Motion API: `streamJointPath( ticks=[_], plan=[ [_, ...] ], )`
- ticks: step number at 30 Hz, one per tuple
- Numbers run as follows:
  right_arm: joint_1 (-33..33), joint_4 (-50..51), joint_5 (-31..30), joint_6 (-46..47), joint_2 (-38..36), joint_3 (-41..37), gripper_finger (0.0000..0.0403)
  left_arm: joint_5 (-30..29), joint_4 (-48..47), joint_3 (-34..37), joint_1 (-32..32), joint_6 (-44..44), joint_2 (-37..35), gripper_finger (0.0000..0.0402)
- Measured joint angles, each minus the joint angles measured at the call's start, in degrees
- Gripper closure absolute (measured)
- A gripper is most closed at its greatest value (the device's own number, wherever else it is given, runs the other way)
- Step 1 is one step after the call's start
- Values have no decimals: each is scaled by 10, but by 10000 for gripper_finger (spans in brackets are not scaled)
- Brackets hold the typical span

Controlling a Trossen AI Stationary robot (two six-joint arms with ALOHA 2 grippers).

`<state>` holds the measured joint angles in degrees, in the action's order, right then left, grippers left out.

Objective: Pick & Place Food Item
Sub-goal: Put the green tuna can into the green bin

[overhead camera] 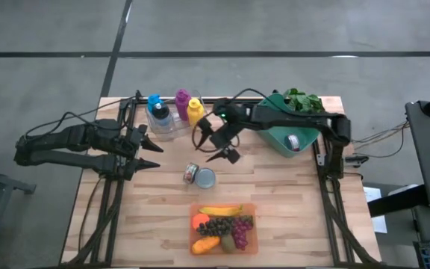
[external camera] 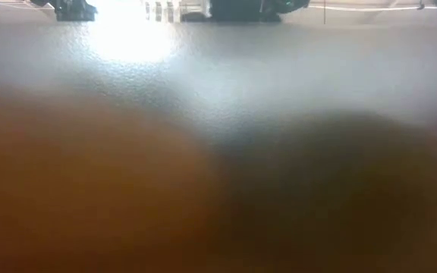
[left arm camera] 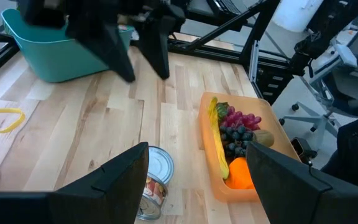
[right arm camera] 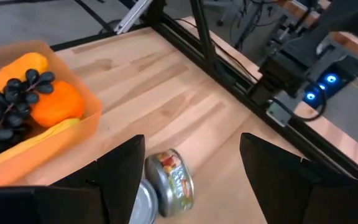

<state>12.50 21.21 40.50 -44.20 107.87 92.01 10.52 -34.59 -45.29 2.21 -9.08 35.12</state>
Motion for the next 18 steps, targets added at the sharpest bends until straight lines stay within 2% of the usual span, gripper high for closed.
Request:
streamJointPath(
  ticks=[12, 18],
  plan=[
    [0, -1, 69, 0, 145, 125, 141, 0, 0, 0, 0, 0, 0, 126],
    [-3, 14, 81, -26, 209, 179, 141, 0, 0, 0, 0, 0, 0, 126]
  ],
)
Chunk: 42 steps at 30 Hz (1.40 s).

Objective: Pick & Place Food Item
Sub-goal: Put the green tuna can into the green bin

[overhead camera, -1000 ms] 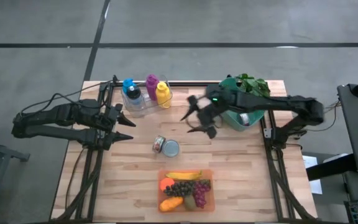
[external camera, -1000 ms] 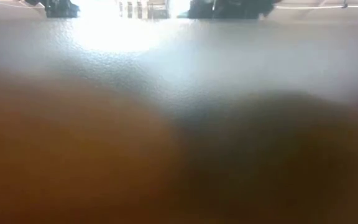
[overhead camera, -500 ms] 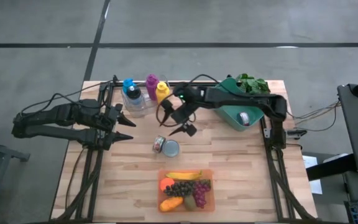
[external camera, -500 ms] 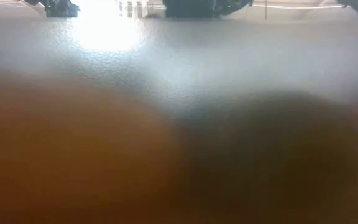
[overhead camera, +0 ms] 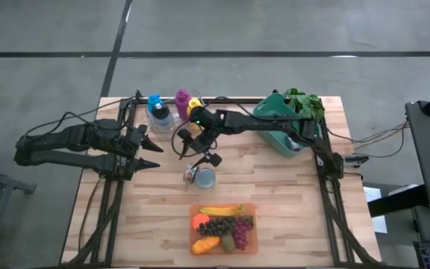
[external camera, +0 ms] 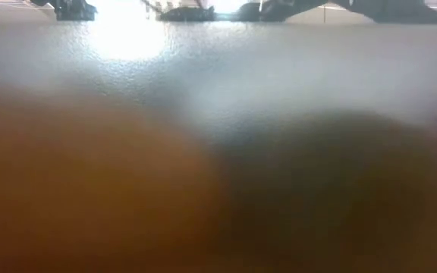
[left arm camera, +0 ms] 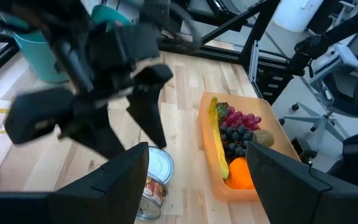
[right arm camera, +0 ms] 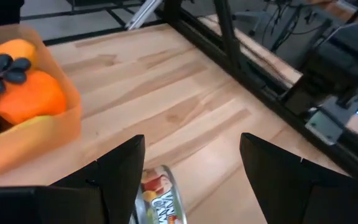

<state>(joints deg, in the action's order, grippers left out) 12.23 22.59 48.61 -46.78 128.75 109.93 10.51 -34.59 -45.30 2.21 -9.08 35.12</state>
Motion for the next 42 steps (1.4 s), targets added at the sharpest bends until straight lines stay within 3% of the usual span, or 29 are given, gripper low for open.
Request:
streamJointPath(
  ticks=[10, 27, 42],
  plan=[
    [-5, 73, 11, -18, 65, 57, 141, 0, 0, 0, 0, 0, 0, 126],
    [-15, 71, -63, -76, 74, 34, 141, 0, 0, 0, 0, 0, 0, 126],
    [-16, 49, -84, -65, 83, -7, 141, 0, 0, 0, 0, 0, 0, 126]
  ],
)
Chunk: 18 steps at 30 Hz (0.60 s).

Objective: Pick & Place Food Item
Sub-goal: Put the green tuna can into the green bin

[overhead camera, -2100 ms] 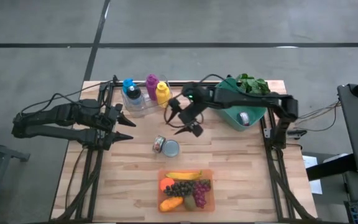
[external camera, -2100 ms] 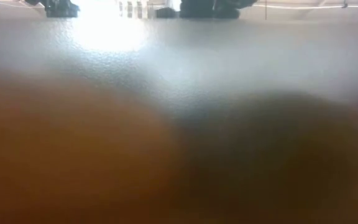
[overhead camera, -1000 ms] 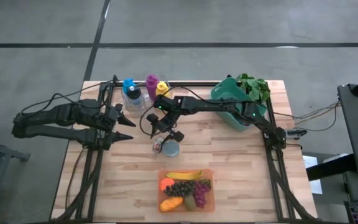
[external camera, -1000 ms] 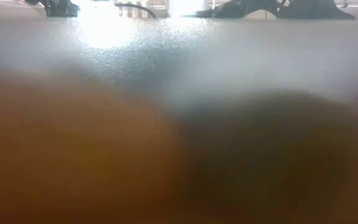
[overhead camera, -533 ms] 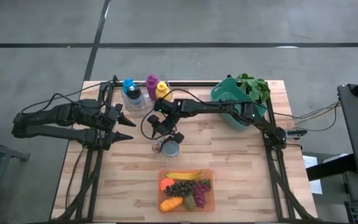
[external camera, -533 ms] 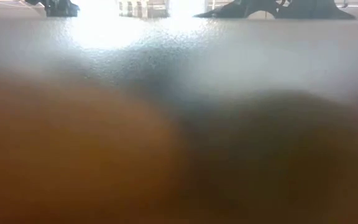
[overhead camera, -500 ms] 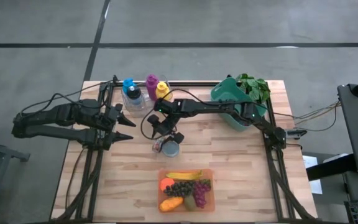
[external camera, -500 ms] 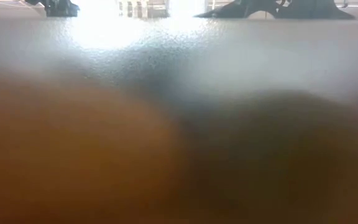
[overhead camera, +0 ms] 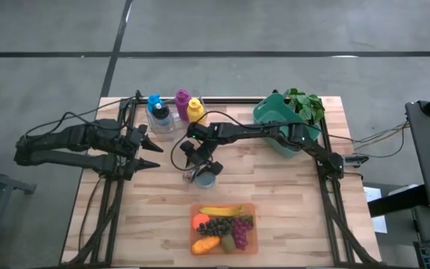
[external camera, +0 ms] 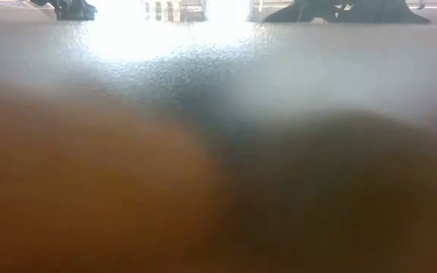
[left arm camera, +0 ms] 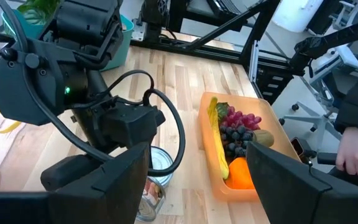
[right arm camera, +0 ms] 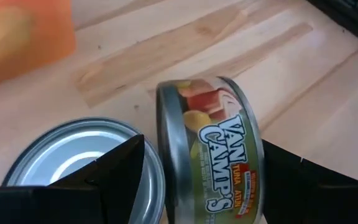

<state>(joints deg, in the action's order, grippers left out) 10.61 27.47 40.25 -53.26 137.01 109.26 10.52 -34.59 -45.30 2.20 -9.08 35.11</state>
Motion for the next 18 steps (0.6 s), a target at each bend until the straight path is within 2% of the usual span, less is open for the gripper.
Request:
streamJointPath(
  ticks=[5, 18],
  plan=[
    [-1, -33, 0, 14, 0, -5, 141, 0, 0, 0, 0, 0, 0, 126],
    [-6, -41, -16, 23, 0, -3, 141, 0, 0, 0, 0, 0, 0, 126]
  ],
)
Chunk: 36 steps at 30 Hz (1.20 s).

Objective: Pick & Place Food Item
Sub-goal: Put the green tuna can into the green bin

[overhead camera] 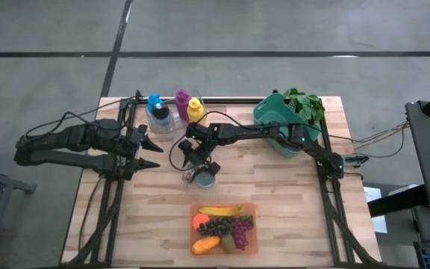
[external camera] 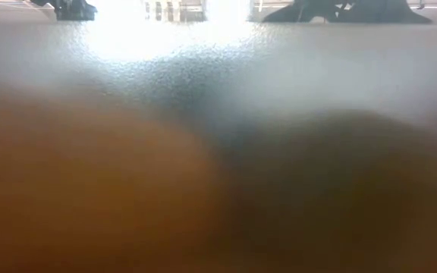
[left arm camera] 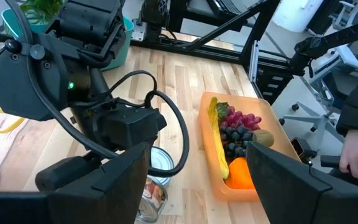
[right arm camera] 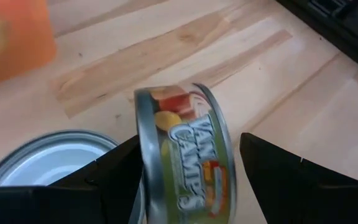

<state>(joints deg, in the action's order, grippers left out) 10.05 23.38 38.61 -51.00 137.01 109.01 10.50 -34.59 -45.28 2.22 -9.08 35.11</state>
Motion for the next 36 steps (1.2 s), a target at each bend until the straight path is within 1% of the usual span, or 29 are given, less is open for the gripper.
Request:
streamJointPath(
  ticks=[9, 11, 14, 19, 21, 25, 36],
  plan=[
    [-5, 3, 2, 3, 0, 0, 142, 0, 0, 0, 0, 0, 0, 126],
    [-5, 3, 2, 4, 0, 0, 149, 0, 0, 0, 0, 0, 0, 126],
    [-6, 3, 2, 4, 0, 0, 180, 0, 0, 0, 0, 0, 0, 126],
    [-6, 4, -10, 7, 0, 0, 246, 0, 0, 0, 0, 0, 0, 126],
    [-6, 2, -16, 19, 0, 0, 260, 0, 0, 0, 0, 0, 0, 126],
    [-6, 2, -26, 44, 0, 0, 260, 0, 0, 0, 0, 0, 0, 126],
    [-6, 5, -29, 65, -3, 0, 260, 0, 0, 0, 0, 0, 0, 126]
  ],
)
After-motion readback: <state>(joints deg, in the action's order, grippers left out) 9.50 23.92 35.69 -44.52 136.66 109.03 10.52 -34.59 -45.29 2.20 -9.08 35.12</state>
